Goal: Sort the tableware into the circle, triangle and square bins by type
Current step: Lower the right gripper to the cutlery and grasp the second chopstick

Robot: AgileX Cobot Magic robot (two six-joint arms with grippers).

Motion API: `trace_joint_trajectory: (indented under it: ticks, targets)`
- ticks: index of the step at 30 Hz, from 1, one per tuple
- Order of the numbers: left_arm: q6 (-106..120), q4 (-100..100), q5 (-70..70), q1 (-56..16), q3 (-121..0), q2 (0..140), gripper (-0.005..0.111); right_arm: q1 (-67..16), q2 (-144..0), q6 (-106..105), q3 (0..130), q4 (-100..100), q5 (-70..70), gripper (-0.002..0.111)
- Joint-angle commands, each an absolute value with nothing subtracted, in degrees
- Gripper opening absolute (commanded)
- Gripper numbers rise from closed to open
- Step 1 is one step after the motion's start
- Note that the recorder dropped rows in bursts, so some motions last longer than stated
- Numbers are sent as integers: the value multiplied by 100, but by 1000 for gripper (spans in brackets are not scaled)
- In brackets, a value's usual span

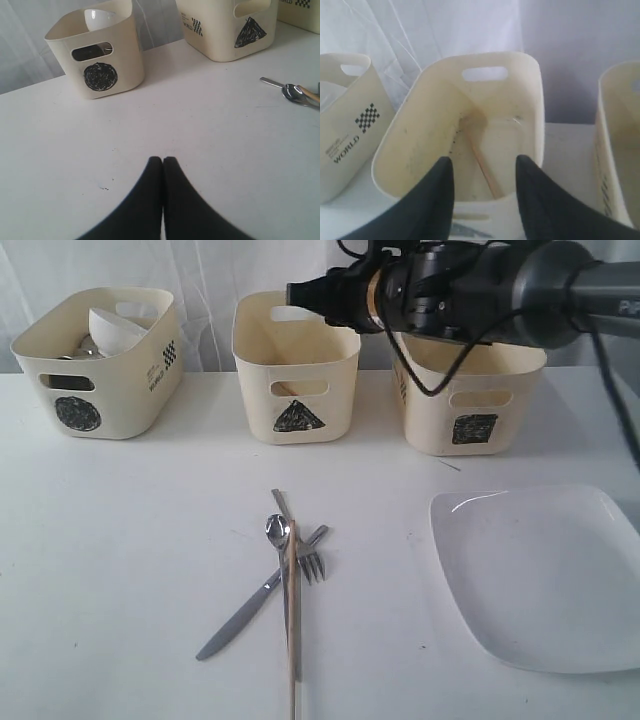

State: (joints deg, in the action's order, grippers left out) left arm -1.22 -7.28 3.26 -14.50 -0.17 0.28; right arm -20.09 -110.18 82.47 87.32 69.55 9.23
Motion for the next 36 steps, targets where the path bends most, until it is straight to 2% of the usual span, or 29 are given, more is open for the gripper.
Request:
trace_joint_trajectory:
  ticks: [1, 6, 11, 20, 36]
  targets:
    - [-133, -688, 306, -1480, 0, 0, 0, -2216, -10019, 7620, 7462, 6465, 1320, 38]
    - [-133, -688, 306, -1480, 0, 0, 0, -2823, -9092, 5803, 6081, 4586, 1952, 38]
    - [-133, -688, 306, -1480, 0, 0, 0, -3559, -8971, 3990, 5448, 2450, 2623, 38]
    - [-133, -688, 306, -1480, 0, 0, 0, -4154, -9620, 4155, 5275, 1882, 2269, 48]
    - [-133, -688, 306, -1480, 0, 0, 0, -4293, -10454, 4168, 5286, 1486, 1356, 49]
